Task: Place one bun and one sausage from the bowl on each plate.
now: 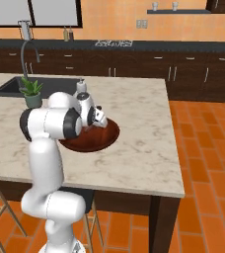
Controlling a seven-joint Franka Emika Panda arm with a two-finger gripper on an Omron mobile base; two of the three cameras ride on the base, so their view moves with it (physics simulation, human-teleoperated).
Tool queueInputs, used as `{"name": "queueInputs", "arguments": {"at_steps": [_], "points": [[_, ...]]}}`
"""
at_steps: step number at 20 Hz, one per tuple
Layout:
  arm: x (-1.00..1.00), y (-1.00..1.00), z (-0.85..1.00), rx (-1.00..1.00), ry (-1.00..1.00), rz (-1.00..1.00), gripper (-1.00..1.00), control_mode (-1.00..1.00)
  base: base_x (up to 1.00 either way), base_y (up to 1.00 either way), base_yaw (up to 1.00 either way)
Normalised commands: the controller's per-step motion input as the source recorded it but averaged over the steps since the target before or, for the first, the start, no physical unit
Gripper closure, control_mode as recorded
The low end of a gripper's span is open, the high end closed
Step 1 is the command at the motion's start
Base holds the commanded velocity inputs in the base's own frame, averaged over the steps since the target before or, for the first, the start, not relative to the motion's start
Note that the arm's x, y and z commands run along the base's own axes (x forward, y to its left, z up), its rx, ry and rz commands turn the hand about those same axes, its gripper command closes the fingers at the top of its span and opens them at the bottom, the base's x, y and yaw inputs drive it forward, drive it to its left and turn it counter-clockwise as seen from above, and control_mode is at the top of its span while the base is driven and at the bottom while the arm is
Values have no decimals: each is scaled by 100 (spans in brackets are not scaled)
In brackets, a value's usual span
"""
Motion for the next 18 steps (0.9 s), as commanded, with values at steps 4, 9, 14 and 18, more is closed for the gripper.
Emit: {"name": "queueInputs", "arguments": {"at_steps": [4, 9, 14, 18], "points": [[-100, 0, 100, 2, 0, 0, 100, -100, 0, 0, 0], [-99, 0, 100, 6, 10, 0, 100, -100, 0, 0, 0], [-100, 0, 61, 3, 6, 9, 100, -100, 0, 0, 0], [-100, 0, 54, -5, 6, 18, 100, -100, 0, 0, 0]]}}
